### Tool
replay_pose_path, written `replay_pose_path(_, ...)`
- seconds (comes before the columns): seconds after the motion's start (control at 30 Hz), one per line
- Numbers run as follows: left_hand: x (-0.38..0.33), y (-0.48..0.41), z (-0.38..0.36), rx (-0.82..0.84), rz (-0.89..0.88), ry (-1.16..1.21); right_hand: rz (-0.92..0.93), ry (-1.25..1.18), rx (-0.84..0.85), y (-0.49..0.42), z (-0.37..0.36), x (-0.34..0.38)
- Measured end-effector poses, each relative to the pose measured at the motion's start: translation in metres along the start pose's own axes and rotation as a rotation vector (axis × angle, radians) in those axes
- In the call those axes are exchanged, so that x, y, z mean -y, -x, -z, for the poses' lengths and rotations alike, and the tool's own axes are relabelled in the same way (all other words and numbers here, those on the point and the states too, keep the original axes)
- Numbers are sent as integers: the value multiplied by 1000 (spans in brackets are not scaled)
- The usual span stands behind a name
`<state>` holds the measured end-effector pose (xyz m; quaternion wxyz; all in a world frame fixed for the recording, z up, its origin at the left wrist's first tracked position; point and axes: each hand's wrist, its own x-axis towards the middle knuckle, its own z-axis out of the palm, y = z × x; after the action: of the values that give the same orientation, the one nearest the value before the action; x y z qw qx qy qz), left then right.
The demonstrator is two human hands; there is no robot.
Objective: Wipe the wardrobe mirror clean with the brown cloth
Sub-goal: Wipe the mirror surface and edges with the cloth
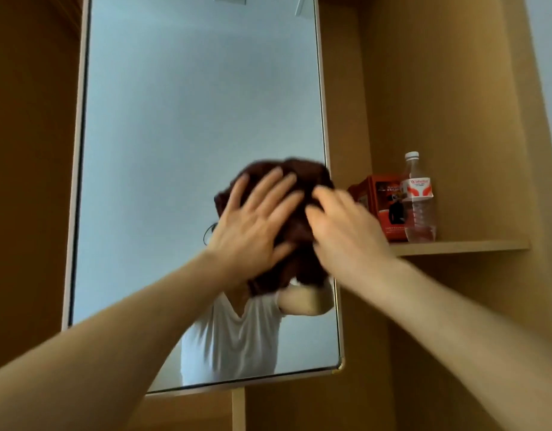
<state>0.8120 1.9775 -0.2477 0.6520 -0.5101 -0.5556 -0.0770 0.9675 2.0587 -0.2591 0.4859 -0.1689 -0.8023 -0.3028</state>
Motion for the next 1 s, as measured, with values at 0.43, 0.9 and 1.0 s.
replay_pose_path(0.43,-44,88,-12,-50,80,30,-108,-240,-74,87,-76,73)
replay_pose_path(0.9,56,0,16,-16,161,-57,4,-128,-179,-53,-35,43)
replay_pose_path(1.0,84,-27,22,-3,222,-53,-10,-118,-204,-96,-25,39)
